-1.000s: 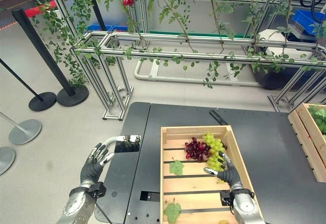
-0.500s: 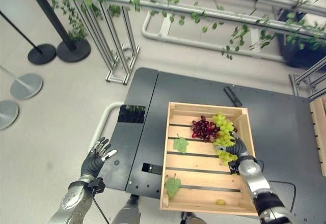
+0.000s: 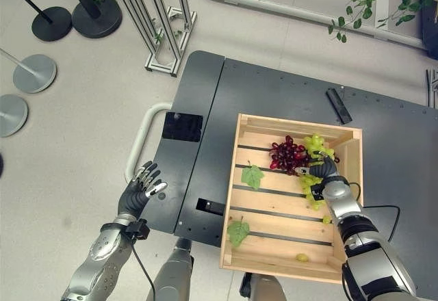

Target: Pick up the fruits from the basket on one side to the basket on the other side

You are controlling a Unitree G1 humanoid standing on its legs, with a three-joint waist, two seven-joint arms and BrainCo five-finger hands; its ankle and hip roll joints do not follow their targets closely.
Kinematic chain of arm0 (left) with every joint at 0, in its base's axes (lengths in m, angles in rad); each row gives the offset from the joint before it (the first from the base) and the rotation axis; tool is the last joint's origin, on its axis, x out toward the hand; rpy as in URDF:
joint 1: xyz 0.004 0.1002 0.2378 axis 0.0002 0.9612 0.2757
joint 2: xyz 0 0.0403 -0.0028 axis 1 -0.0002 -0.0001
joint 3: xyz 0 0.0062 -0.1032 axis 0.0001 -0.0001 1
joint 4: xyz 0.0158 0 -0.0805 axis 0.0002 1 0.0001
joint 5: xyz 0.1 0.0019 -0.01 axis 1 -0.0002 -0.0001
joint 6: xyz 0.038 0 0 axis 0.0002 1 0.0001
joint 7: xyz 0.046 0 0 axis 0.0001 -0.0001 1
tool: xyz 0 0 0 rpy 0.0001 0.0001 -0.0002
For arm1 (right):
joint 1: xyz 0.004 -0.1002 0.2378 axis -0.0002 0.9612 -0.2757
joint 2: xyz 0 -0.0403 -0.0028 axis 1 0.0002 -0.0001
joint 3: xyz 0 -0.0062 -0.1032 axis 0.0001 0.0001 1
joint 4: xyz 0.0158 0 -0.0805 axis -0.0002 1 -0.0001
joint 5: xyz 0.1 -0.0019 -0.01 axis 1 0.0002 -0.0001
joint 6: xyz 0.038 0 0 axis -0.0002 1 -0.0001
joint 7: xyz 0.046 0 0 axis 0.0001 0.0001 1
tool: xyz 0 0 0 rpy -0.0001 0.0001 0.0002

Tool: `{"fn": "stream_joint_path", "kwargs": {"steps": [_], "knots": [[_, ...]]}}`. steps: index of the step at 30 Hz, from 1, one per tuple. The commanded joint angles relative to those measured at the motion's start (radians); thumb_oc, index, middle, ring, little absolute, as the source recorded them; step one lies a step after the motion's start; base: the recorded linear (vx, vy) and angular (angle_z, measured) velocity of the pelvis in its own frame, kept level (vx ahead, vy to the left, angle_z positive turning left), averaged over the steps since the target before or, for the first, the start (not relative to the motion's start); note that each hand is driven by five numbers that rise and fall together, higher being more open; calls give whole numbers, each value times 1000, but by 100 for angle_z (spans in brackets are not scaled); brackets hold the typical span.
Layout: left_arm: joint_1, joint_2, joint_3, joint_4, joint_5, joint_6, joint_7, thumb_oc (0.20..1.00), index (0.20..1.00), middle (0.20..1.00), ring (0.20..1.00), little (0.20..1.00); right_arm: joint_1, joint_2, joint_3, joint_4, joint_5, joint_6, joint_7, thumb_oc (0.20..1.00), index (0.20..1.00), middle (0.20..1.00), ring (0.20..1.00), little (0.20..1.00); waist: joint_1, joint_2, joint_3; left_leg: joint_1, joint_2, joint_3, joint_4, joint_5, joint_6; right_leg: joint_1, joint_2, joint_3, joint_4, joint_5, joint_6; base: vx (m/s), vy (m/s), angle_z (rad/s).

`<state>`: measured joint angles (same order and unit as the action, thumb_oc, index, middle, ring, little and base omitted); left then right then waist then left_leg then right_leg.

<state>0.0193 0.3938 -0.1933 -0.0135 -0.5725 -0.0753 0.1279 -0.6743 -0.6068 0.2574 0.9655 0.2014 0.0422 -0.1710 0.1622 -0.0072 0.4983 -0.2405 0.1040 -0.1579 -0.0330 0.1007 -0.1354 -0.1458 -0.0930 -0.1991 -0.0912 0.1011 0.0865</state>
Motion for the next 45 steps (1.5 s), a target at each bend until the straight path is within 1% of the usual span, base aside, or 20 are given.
{"fn": "stream_joint_path", "kwargs": {"steps": [1, 6, 8, 12, 13, 14, 19, 20, 21, 22, 25, 27, 30, 33, 36, 41, 45], "knots": [[12, 0, -9, -100, -25, -60, 13, 1000, 1000, 1000, 1000, 1000, -107, -80, 64, 53, 36, -9, -32, 1000, 1000, 1000, 1000, 1000, 10, -9, -1, -64, -37, 37, -40, 59, 55, -22, -23, -5, 16, -43, 35, -11, 5, 5], [-7, 0, -13, -114, -22, -61, 32, 1000, 1000, 1000, 1000, 1000, -160, -102, 52, 87, 64, -8, -59, 1000, 1000, 1000, 1000, 1000, 14, -9, 21, -96, -42, 32, -40, 65, 54, -46, -28, -10, 22, -43, 36, 0, 2, 2], [-19, -8, -26, -109, -21, -59, 41, 1000, 1000, 1000, 1000, 1000, -179, -94, 49, 119, 81, -11, -70, 1000, 1000, 1000, 1000, 1000, 18, -9, 22, -111, -42, 27, -41, 65, 55, -56, -29, -19, 21, -46, 38, 22, -9, 3], [-39, -22, -41, -101, -20, -55, 59, 1000, 1000, 1000, 1000, 1000, -189, -43, 51, 102, 97, -19, -92, 1000, 1000, 1000, 1000, 1000, 22, -10, 22, -129, -46, 19, -43, 65, 56, -70, -28, -21, 21, -49, 39, 20, -3, 7], [-39, -22, -41, -100, -20, -55, 59, 1000, 1000, 1000, 1000, 1000, -189, -43, 51, 102, 97, -19, -93, 1000, 1000, 1000, 1000, 1000, 22, -11, 22, -129, -46, 19, -43, 65, 56, -70, -28, -21, 21, -49, 39, 11, -6, 7], [-54, -25, -48, -91, -20, -55, 63, 1000, 1000, 1000, 1000, 1000, -207, -15, 87, 100, 73, -16, -81, 1000, 1000, 1000, 1000, 1000, 27, -12, 22, -136, -48, 17, -43, 65, 56, -73, -27, -24, 21, -52, 39, 8, -9, 4], [-88, -30, -74, -80, -17, -62, 76, 1000, 1000, 1000, 1000, 1000, -270, 62, 180, 147, -18, -2, -66, 1000, 1000, 1000, 1000, 1000, 41, -13, 22, -151, -48, 11, -42, 66, 53, -77, -29, -32, 17, -49, 40, 1, -13, 5], [-93, -32, -75, -76, -16, -63, 79, 1000, 1000, 1000, 1000, 1000, -279, 80, 213, 144, -56, -1, -55, 1000, 1000, 1000, 1000, 1000, 43, -14, 22, -156, -49, 9, -42, 68, 53, -79, -27, -33, 16, -49, 39, 0, 0, 0], [-105, -36, -77, -73, -11, -66, 86, 1000, 1000, 1000, 1000, 1000, -278, 112, 233, 116, -78, -1, -53, 1000, 1000, 1000, 1000, 1000, 45, -18, 22, -161, -48, 7, -43, 70, 52, -83, -24, -33, 14, -48, 39, 0, 0, 0], [-105, -36, -76, -73, -10, -66, 87, 1000, 1000, 1000, 1000, 1000, -278, 112, 233, 115, -78, 0, -54, 1000, 1000, 1000, 1000, 1000, 45, -18, 22, -161, -48, 7, -43, 70, 52, -83, -24, -33, 14, -48, 39, 0, 0, 0], [-118, -47, -71, -62, -1, -67, 103, 1000, 1000, 1000, 1000, 1000, -235, 165, 245, 3, -87, -9, -55, 1000, 1000, 1000, 1000, 1000, 44, -27, 22, -167, -46, 3, -44, 72, 50, -86, -22, -36, 13, -49, 39, 0, 0, 0], [-121, -56, -63, -51, 5, -65, 115, 1000, 1000, 1000, 1000, 1000, -168, 204, 222, -93, -71, -18, -63, 1000, 1000, 1000, 1000, 1000, 39, -36, 22, -166, -44, 1, -44, 71, 48, -84, -21, -37, 12, -52, 39, 0, 0, 0], [-121, -67, -56, -35, 11, -62, 129, 1000, 1000, 1000, 1000, 1000, -74, 237, 209, -215, -87, -22, -61, 1000, 1000, 1000, 1000, 1000, 33, -47, 22, -162, -39, 0, -46, 68, 48, -79, -19, -40, 12, -57, 40, 4, -9, 6], [-116, -68, -46, -24, 20, -61, 136, 1000, 1000, 1000, 1000, 1000, 18, 235, 200, -345, -130, -21, -49, 1000, 1000, 1000, 1000, 1000, 24, -59, 22, -160, -35, -1, -46, 66, 46, -75, -20, -42, 11, -58, 40, 1, -3, 2], [-112, -62, -34, -20, 29, -59, 141, 1000, 1000, 1000, 1000, 1000, 84, 214, 173, -416, -175, -19, -39, 1000, 1000, 1000, 1000, 1000, 17, -69, 22, -157, -33, -2, -46, 65, 45, -71, -19, -43, 11, -61, 40, -1, -3, 1], [-108, -52, -24, -16, 35, -62, 147, 1000, 1000, 1000, 1000, 1000, 165, 177, 126, -485, -222, -17, -45, 1000, 1000, 1000, 1000, 1000, 7, -84, 22, -152, -28, -3, -47, 65, 44, -67, -18, -43, 10, -61, 41, -2, -1, 1], [-100, -46, -28, -15, 33, -65, 151, 1000, 1000, 1000, 1000, 1000, 197, 172, 98, -474, -213, -18, -54, 1000, 1000, 1000, 1000, 1000, 5, -91, 22, -146, -27, -2, -45, 64, 45, -62, -18, -42, 12, -59, 40, 0, 0, 0]]}}
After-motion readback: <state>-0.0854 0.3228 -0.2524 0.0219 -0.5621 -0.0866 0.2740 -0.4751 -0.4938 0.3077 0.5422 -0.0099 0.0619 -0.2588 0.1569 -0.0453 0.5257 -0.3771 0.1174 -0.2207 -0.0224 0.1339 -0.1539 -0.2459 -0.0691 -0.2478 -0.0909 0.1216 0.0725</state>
